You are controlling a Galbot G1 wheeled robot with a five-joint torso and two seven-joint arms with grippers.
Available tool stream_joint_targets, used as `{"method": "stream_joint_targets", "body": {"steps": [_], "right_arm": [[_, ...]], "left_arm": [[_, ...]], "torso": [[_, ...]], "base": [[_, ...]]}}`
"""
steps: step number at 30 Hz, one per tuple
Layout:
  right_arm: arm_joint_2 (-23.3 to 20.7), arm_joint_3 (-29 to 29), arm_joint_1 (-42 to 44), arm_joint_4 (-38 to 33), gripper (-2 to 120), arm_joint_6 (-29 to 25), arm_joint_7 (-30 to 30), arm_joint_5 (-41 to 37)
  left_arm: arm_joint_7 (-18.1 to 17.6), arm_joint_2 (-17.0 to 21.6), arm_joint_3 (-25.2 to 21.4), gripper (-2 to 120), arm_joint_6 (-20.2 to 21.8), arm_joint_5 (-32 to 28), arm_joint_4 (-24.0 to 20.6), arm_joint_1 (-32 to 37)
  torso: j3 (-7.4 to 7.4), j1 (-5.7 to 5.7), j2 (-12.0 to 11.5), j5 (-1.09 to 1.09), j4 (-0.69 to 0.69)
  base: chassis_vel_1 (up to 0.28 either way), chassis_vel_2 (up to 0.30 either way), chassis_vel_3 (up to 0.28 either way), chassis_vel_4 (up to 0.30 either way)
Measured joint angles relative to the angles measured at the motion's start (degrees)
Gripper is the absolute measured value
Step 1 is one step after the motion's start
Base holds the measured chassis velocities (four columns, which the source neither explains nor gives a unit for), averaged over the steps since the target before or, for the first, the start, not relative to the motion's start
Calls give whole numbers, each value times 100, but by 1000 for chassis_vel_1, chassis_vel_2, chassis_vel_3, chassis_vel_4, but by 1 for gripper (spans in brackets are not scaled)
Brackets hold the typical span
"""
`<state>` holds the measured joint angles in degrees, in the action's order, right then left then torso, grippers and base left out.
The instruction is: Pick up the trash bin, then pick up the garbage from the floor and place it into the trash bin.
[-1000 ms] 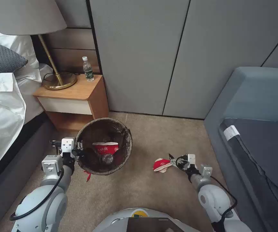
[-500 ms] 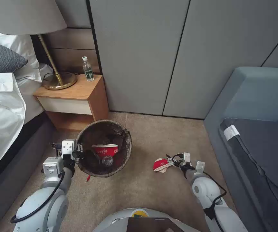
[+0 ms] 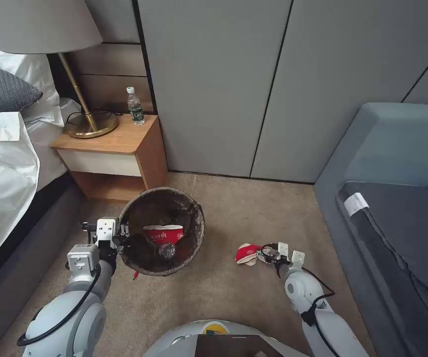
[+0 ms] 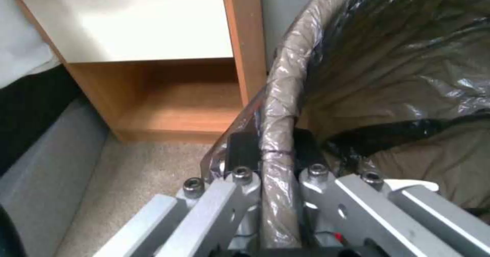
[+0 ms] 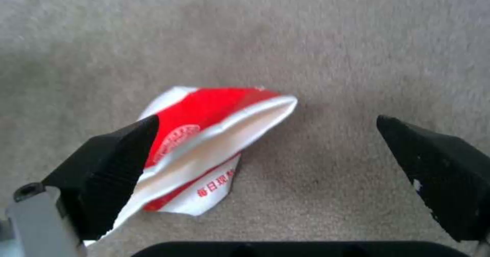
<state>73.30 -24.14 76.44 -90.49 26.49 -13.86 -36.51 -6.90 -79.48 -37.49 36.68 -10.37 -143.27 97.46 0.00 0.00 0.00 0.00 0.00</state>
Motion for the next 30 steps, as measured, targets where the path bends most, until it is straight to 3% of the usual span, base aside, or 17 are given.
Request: {"method": "stream_joint_targets", "body": {"steps": [9, 30], "right_arm": [[21, 263, -275, 461, 100, -10, -97, -473], [144, 509, -409, 668, 100, -116, -237, -920]], "left_arm": [[7, 3, 28, 3, -8, 2, 0, -5], [31, 72, -7, 3, -19, -33, 10, -96]], "torso": [[0, 0, 0, 0, 0], [0, 0, 0, 0, 0]], "base": [[0, 0, 0, 0], [0, 0, 0, 0]]}}
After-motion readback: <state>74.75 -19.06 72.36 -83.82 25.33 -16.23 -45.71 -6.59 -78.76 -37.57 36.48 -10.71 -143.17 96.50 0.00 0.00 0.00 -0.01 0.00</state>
